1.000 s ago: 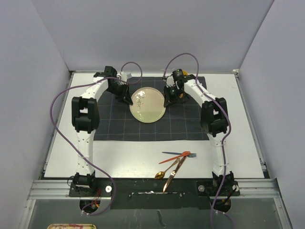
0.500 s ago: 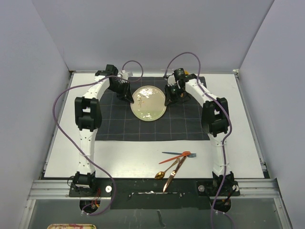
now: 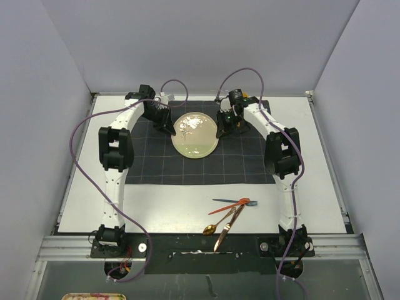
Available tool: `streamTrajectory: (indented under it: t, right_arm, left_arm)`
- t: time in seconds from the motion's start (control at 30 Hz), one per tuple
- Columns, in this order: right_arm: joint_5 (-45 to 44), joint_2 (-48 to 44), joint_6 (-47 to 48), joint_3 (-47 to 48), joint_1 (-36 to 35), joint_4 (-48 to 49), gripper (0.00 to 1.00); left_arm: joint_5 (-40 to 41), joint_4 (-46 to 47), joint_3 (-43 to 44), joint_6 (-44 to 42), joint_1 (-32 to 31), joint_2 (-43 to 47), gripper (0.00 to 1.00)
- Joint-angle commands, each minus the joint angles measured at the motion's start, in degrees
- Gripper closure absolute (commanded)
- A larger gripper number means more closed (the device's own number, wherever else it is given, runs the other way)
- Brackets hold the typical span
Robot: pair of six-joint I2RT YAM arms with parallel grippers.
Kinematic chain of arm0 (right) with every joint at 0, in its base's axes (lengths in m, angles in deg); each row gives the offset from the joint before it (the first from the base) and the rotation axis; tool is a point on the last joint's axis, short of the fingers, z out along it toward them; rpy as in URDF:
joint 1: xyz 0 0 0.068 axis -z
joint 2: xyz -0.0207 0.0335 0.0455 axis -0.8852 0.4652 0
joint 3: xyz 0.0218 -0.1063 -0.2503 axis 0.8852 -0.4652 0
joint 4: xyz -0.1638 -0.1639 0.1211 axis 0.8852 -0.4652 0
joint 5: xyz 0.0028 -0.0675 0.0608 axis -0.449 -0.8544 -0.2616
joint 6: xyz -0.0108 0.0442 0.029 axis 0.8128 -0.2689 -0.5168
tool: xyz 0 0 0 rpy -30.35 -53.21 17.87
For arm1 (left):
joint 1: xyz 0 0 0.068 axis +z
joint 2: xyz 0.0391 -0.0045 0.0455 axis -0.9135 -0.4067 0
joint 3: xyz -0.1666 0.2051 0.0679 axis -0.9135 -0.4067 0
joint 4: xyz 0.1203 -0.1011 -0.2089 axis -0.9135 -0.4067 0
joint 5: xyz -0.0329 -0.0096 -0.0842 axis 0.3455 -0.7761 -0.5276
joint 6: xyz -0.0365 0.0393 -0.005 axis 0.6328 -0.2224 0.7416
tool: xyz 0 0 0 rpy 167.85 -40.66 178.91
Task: Set the dinner table for one person
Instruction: Place the plate on the napkin.
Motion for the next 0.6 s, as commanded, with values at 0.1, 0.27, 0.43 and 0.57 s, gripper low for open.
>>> streamTrajectory:
  t: [0.1, 0.27, 0.43, 0.57]
  right_arm:
    - [2.2, -5.3, 0.4, -0.2, 0.0, 4.1, 1.0]
    - [1.8, -4.9, 0.8, -0.1, 0.0, 4.2, 1.0]
    - [1.7, -4.7, 0.7, 0.4, 0.0, 4.2, 1.0]
    - [1.5, -4.9, 1.0, 0.2, 0.0, 4.1, 1.0]
  left_arm:
    - [-0.9, 3.2, 0.9, -1.1, 0.4, -0.1, 1.0]
    - [-1.0, 4.8, 1.3, 0.0, 1.3, 0.2, 1.0]
    - [-1.3, 3.2, 3.9, -0.3, 1.6, -1.5, 1.0]
    - [-1.5, 2.8, 4.2, -0.5, 1.7, -2.7, 1.0]
